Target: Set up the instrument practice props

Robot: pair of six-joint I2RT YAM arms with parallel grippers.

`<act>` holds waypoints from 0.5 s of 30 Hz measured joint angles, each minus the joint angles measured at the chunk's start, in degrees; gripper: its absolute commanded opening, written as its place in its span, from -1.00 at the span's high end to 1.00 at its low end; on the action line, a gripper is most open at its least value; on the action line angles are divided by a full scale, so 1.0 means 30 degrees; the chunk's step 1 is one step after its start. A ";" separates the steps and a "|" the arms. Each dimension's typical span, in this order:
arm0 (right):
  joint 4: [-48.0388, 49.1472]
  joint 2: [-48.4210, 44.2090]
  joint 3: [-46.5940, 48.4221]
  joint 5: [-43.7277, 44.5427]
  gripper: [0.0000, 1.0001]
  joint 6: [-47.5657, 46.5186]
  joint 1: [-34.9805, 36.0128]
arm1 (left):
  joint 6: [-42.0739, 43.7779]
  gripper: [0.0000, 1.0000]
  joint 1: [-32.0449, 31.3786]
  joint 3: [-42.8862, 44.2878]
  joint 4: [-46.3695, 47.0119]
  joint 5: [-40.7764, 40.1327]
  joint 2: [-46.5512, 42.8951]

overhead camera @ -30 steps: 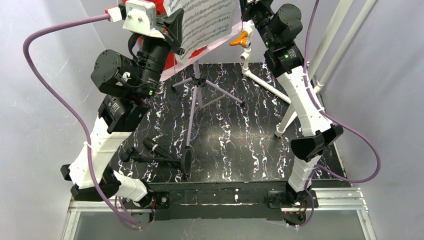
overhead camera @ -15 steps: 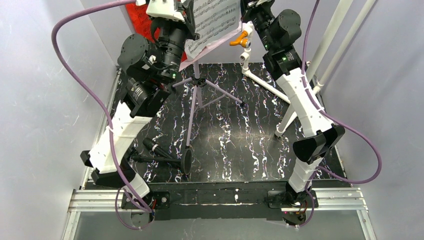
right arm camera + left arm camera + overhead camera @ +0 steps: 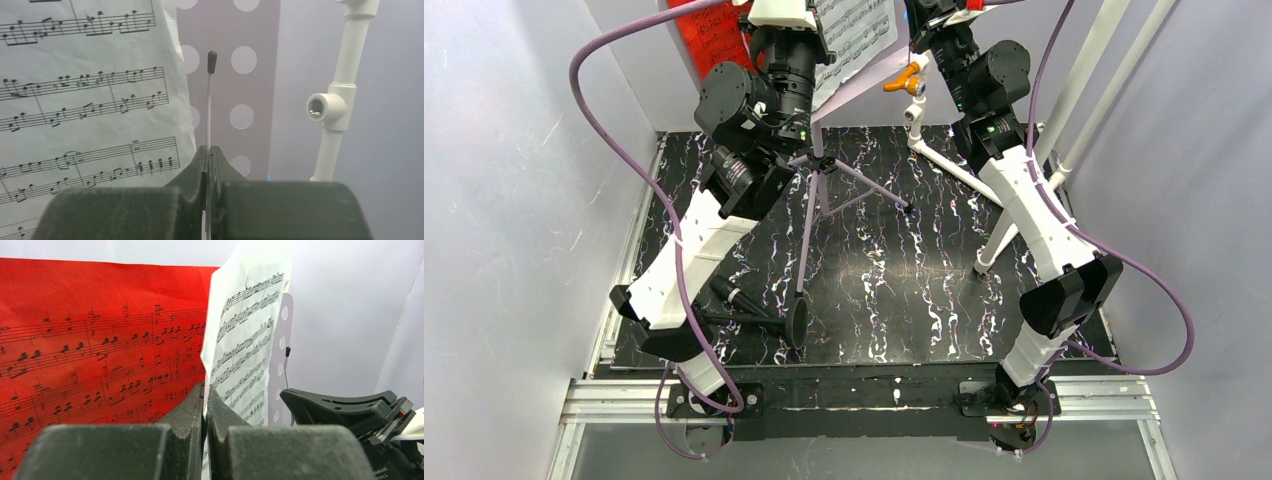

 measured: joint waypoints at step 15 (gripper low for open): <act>0.1231 -0.0291 -0.0845 -0.1107 0.97 0.0015 -0.0058 | 0.0780 1.00 0.0000 0.1406 0.0561 0.1086 0.1588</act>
